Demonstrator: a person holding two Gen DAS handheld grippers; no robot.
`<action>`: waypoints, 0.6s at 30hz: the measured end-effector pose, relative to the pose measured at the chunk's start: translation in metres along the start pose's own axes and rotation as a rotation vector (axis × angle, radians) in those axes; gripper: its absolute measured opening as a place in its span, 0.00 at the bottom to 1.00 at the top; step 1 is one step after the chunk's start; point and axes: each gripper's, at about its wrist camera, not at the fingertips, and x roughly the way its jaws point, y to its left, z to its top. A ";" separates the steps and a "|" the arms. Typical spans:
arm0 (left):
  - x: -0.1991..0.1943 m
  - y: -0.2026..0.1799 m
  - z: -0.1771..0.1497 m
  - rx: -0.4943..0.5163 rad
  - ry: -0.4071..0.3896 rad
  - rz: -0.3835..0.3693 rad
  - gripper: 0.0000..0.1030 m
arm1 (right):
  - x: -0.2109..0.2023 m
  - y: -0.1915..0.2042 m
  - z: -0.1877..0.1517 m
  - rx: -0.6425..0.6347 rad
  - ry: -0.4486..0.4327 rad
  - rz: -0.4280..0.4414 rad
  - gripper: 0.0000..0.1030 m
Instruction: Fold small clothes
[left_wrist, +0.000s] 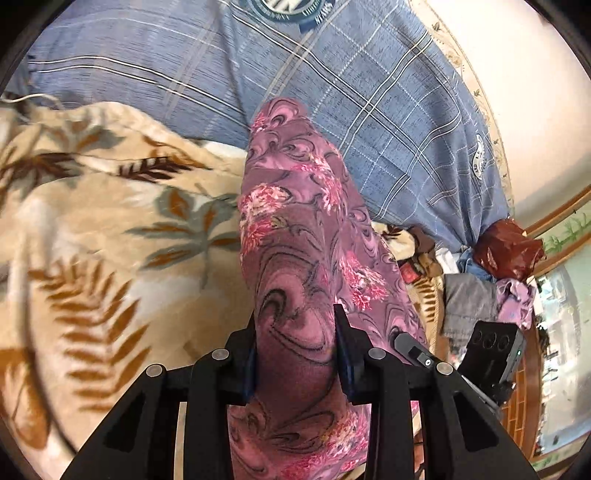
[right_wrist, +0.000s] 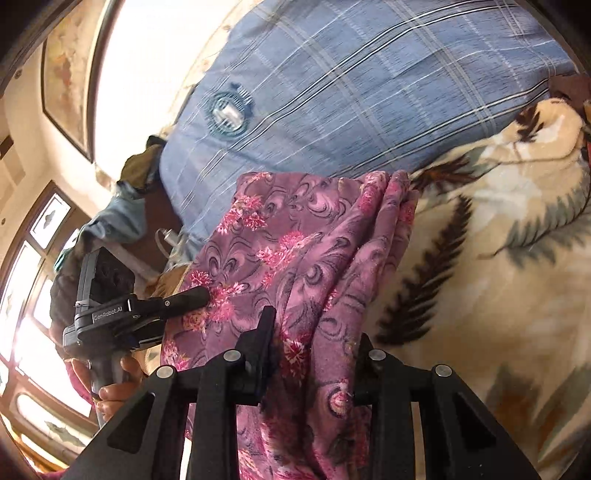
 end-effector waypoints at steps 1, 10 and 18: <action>-0.011 0.006 -0.010 0.004 -0.005 0.012 0.31 | 0.003 0.004 -0.006 0.004 0.007 0.008 0.32; -0.032 0.057 -0.074 0.008 0.038 0.135 0.33 | 0.045 -0.002 -0.067 0.076 0.098 0.024 0.32; -0.022 0.088 -0.110 -0.026 0.005 0.206 0.57 | 0.057 -0.013 -0.101 -0.097 0.086 -0.125 0.52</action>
